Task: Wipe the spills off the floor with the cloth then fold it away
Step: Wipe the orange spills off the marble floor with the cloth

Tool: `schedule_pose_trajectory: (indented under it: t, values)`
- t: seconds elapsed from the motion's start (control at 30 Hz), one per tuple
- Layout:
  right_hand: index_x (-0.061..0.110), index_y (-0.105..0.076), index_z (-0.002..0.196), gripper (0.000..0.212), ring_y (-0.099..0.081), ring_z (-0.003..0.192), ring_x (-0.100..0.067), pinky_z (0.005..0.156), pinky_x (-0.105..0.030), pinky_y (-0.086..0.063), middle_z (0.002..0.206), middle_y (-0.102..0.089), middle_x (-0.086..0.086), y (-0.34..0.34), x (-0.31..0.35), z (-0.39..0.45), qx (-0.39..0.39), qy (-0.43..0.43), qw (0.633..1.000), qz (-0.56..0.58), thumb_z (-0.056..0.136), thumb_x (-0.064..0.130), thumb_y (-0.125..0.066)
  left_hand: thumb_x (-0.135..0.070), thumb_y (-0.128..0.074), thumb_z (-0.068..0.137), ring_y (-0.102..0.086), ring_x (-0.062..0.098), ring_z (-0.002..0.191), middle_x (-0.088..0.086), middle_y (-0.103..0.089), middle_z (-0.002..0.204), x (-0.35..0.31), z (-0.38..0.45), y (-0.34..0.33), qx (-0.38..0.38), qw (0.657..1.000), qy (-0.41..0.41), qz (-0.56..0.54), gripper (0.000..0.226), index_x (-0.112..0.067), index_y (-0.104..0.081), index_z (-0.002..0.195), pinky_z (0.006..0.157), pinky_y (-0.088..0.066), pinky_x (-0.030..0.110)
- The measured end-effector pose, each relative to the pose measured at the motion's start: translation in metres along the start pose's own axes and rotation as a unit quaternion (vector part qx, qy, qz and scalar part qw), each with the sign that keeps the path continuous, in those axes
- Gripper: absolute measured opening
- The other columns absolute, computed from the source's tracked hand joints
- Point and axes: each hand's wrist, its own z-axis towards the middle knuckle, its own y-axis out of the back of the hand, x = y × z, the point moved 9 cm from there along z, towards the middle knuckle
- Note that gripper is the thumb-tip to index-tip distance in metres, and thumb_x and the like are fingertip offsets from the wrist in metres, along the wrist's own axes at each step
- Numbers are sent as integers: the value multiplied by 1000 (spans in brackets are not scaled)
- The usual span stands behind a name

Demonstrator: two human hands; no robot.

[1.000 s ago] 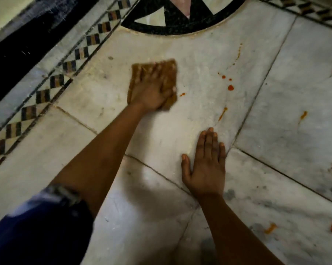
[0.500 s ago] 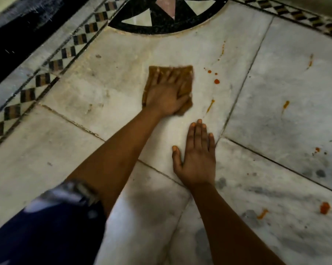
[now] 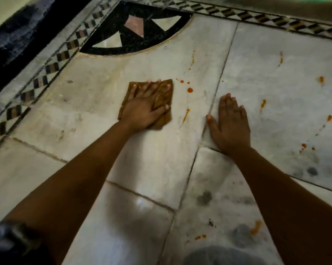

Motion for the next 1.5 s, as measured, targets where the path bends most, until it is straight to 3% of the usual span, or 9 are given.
schedule_pose_trajectory:
  t: [0.23,0.47,0.6,0.67,0.87,1.1,1.17,1.33,1.5]
  values:
    - [7,-14,149,79,-10,145,-23,117,-38,-3,157,-13,-12,1,0,2,-17,10,1000,-12,85,54,-12,-49,-31,96,-2,19,146,-3,-7,159,13,97,2,5,995,98,-11,63,-25,-9,150,116,3,46]
    - [5,-20,148,75,-17,144,-26,116,-39,-7,155,-19,-14,1,-1,2,-17,-2,1000,-10,88,50,-21,-60,-19,88,-6,18,146,-3,-13,158,-61,92,-8,-10,999,-39,16,69,-30,-11,149,115,2,46]
    - [5,-21,147,74,-18,144,-26,115,-37,-5,155,-20,-14,2,0,2,-22,-4,1000,-13,88,49,-24,-55,-23,94,-2,21,146,0,-7,159,-30,141,0,-3,996,87,22,65,-25,-9,150,115,5,49]
    - [5,-22,147,74,-18,144,-26,115,-37,-5,155,-20,-14,2,0,3,-18,-7,1000,-11,88,49,-24,-53,-23,95,-1,21,146,2,-6,159,-36,147,0,2,994,102,25,66,-20,-7,150,116,5,48]
    - [3,-25,146,73,-21,143,-28,115,-40,-8,154,-23,-16,3,0,2,-16,-9,1000,0,89,48,-27,-62,-12,85,-14,22,145,1,-18,157,-60,73,-4,19,992,-114,40,72,-28,-13,149,116,-3,46]
    - [4,-24,147,72,-19,143,-26,114,-40,-9,154,-22,-15,3,0,2,-19,-10,1000,4,89,48,-26,-51,-22,96,-4,25,146,3,-6,159,-27,194,0,12,993,117,31,63,-23,-8,150,115,3,52]
    - [4,-24,147,72,-20,143,-26,114,-40,-9,154,-22,-15,3,-1,3,-20,-11,1000,2,89,47,-27,-50,-22,96,-2,22,146,2,-7,159,-56,197,-4,19,997,75,30,62,-21,-8,150,116,4,49]
    - [5,-25,146,72,-21,143,-26,114,-40,-10,154,-23,-15,4,-1,3,-18,-16,1000,9,88,47,-29,-59,-17,88,-8,16,145,-4,-12,158,-78,130,-7,17,990,-138,21,67,-31,-10,149,115,1,41]
    - [4,-23,147,72,-18,143,-25,115,-40,-9,154,-21,-14,3,0,2,-18,-14,1000,12,89,47,-28,-53,-24,96,-6,19,145,-2,-11,159,-51,205,-1,27,999,32,21,62,-27,-11,150,116,3,46]
